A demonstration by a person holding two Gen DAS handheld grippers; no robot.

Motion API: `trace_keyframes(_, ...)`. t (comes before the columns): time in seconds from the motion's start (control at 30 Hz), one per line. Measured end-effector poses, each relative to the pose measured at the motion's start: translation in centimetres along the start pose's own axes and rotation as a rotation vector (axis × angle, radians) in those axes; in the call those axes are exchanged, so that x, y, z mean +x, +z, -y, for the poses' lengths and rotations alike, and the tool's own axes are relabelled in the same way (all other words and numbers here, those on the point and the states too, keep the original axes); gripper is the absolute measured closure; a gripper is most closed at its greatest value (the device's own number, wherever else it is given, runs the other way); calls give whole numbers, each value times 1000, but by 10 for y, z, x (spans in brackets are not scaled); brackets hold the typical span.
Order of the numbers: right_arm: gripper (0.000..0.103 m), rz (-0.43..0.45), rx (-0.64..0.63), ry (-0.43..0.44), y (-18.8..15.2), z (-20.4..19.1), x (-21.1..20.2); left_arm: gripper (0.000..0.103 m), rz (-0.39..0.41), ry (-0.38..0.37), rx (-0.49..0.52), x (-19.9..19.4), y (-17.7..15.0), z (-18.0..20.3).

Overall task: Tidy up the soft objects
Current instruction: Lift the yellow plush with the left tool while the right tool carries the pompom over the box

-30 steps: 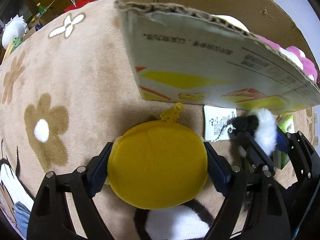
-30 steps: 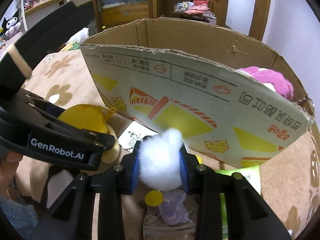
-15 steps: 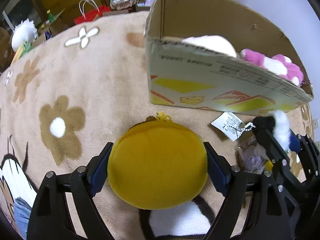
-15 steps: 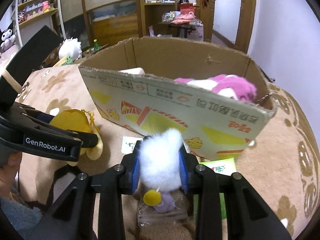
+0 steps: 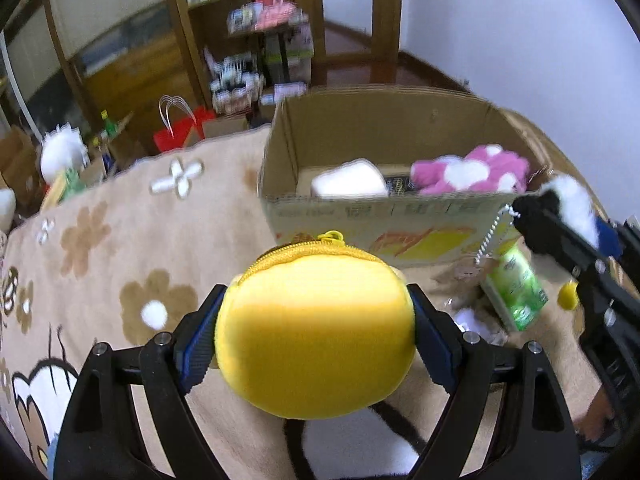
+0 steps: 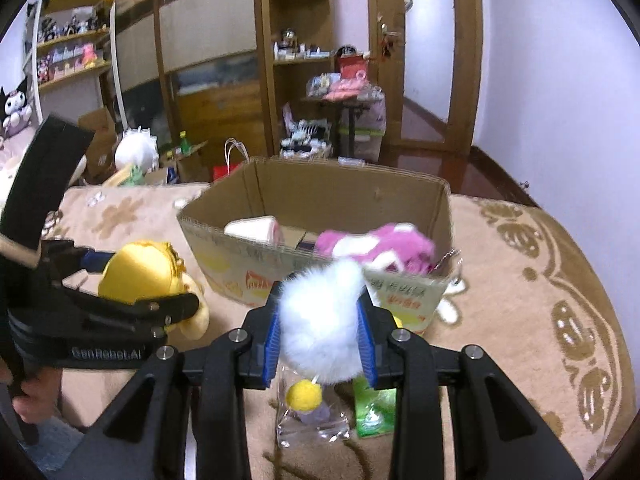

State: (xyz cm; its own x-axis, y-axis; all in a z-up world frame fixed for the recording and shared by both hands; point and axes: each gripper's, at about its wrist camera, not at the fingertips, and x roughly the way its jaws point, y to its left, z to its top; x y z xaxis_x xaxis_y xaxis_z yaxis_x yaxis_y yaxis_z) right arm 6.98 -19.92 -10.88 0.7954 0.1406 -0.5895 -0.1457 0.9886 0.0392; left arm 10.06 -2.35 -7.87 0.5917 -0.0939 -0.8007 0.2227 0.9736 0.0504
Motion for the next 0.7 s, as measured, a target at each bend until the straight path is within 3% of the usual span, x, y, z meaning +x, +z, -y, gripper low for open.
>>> trace_keyframes(0.37, 69, 166, 4, -35, 35, 12, -34, 18, 273, 24, -37, -40, 11, -5)
trace_keyframes(0.6, 69, 225, 13, -45, 53, 16, -36, 18, 403, 36, -3, -53, 22, 0)
trace_keyframes(0.7, 69, 246, 13, -49, 61, 19, -34, 18, 421, 38, 26, -49, 30, 3)
